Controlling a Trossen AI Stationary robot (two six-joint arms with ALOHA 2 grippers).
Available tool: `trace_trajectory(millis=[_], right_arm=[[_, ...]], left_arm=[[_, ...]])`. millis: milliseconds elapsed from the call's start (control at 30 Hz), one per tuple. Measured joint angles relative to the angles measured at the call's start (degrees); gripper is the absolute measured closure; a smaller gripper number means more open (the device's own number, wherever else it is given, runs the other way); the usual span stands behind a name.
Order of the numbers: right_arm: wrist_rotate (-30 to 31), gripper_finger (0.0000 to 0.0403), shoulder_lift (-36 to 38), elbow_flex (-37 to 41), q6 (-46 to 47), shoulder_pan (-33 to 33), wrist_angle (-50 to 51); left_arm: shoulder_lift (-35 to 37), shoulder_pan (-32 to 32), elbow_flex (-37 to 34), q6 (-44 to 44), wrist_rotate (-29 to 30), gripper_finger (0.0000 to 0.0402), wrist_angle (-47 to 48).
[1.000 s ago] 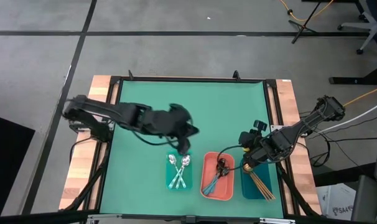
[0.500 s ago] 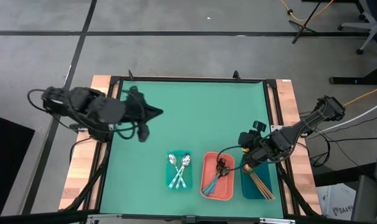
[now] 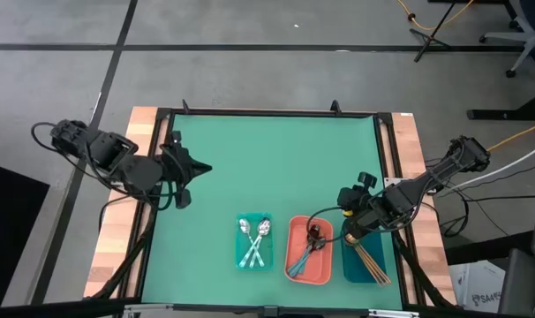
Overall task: Sort silverware by color (type)
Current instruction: Return to Home Position
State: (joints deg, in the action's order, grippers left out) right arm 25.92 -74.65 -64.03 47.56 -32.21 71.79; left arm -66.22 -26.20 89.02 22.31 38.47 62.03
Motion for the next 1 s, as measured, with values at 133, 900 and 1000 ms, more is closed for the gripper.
trace_trajectory(millis=[133,900,1000], right_arm=[[0.01,0.0253,0.0,0.0,0.03,0.0,-0.14],[0.01,0.0253,0.0,-0.02,0.11,0.0,-0.18],[0.02,0.0253,0.0,-0.04,0.1,0.0,-0.18]], left_arm=[[6.12,-0.65,-10.99,-0.03,-0.07,0.0401,-7.0],[49.06,-0.44,-64.27,-11.67,0.01,0.0401,-47.2],[53.01,0.18,-67.99,-13.61,0.0,0.0401,-50.24]])
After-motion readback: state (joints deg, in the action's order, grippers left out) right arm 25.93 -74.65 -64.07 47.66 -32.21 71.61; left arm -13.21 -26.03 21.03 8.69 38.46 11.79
